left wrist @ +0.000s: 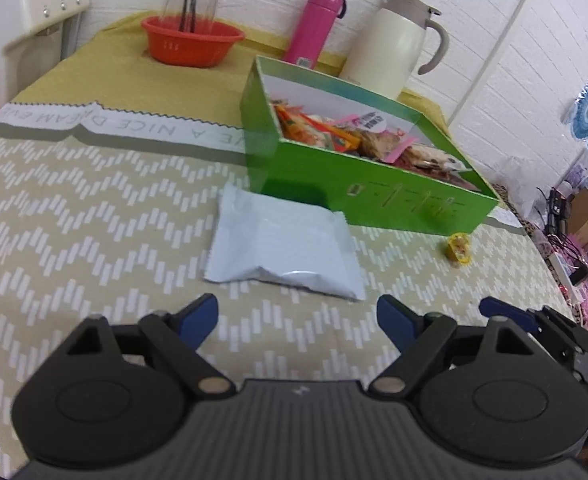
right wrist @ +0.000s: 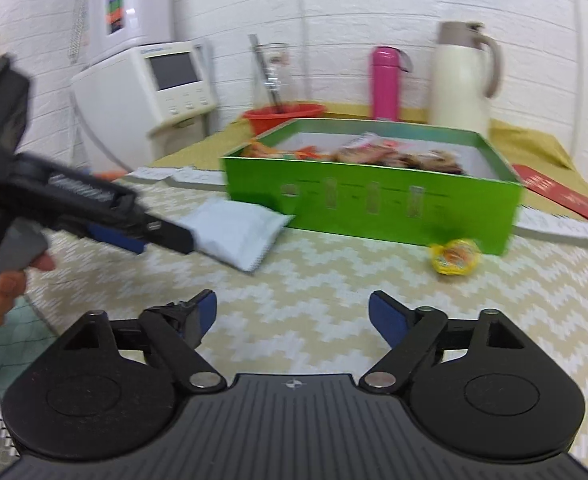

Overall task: Organize snacks
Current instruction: 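Move the right tool to the yellow jelly cup and grasp it, then carry the yellow jelly cup into the green box and open the right tool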

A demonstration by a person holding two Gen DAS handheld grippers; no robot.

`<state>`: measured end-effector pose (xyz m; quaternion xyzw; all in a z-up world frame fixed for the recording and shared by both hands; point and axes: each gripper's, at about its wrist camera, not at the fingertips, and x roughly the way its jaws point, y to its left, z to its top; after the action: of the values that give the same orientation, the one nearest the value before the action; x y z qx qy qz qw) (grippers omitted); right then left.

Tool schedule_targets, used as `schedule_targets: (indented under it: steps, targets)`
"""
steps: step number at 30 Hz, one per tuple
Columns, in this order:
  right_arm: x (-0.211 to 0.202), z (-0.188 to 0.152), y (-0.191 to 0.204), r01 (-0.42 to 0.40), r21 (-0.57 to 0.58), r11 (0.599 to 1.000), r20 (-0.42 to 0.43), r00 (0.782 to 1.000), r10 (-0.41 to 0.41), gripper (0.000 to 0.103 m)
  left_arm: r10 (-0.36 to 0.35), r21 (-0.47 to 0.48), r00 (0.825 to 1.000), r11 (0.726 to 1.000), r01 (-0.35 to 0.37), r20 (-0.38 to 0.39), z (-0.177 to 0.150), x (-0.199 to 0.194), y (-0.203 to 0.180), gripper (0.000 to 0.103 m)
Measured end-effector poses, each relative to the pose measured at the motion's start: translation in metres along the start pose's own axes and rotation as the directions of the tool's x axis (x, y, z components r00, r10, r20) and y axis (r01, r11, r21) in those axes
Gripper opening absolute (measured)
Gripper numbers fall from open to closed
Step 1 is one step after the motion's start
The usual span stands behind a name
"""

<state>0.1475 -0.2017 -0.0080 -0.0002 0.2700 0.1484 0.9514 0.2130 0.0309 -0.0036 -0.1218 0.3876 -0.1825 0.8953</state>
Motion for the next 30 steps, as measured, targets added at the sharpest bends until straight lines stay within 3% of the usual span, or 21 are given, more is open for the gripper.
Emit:
schedule_targets:
  steps: [4, 6, 7, 9, 14, 17, 22, 25, 30]
  targets:
    - [0.014, 0.012, -0.030, 0.129, 0.010, 0.992, 0.020, 0.991, -0.129, 0.103, -0.035, 0.045, 0.999, 0.998, 0.034, 0.018, 0.002, 0.001, -0.022, 0.087]
    - [0.031, 0.017, -0.045, 0.151, 0.010, 0.988, -0.013, 0.988, -0.151, 0.103, -0.032, 0.043, 0.999, 0.999, 0.030, 0.029, 0.002, 0.000, -0.027, 0.098]
    - [0.039, 0.019, -0.049, 0.155, 0.009, 0.988, -0.026, 0.988, -0.155, 0.089, -0.024, 0.038, 0.999, 0.999, 0.023, 0.038, 0.002, -0.001, -0.027, 0.098]
    - [0.052, 0.022, -0.058, 0.167, 0.012, 0.986, -0.048, 0.985, -0.166, 0.079, -0.022, 0.036, 0.999, 0.999, 0.021, 0.035, 0.001, -0.002, -0.026, 0.098]
    - [0.057, 0.024, -0.059, 0.125, 0.009, 0.992, -0.048, 0.991, -0.125, 0.063, -0.023, 0.035, 0.999, 0.999, 0.022, 0.029, 0.004, -0.002, -0.023, 0.098]
    - [0.047, 0.018, -0.040, 0.026, -0.034, 0.999, -0.056, 0.998, -0.028, 0.056, -0.056, 0.044, 0.998, 0.998, 0.055, 0.022, 0.005, 0.003, -0.025, 0.098]
    - [0.025, 0.003, -0.007, -0.087, -0.126, 0.988, -0.073, 0.994, 0.079, 0.055, -0.133, 0.077, 0.990, 0.988, 0.135, -0.035, -0.003, 0.017, -0.043, 0.098]
    - [0.020, 0.000, 0.002, -0.094, -0.155, 0.983, -0.075, 0.994, 0.083, 0.058, -0.168, 0.109, 0.984, 0.979, 0.174, -0.060, -0.007, 0.028, -0.057, 0.098]
    - [0.020, 0.001, 0.002, -0.084, -0.151, 0.985, -0.067, 0.995, 0.075, 0.071, -0.191, 0.084, 0.978, 0.977, 0.198, -0.085, -0.001, 0.051, -0.068, 0.098]
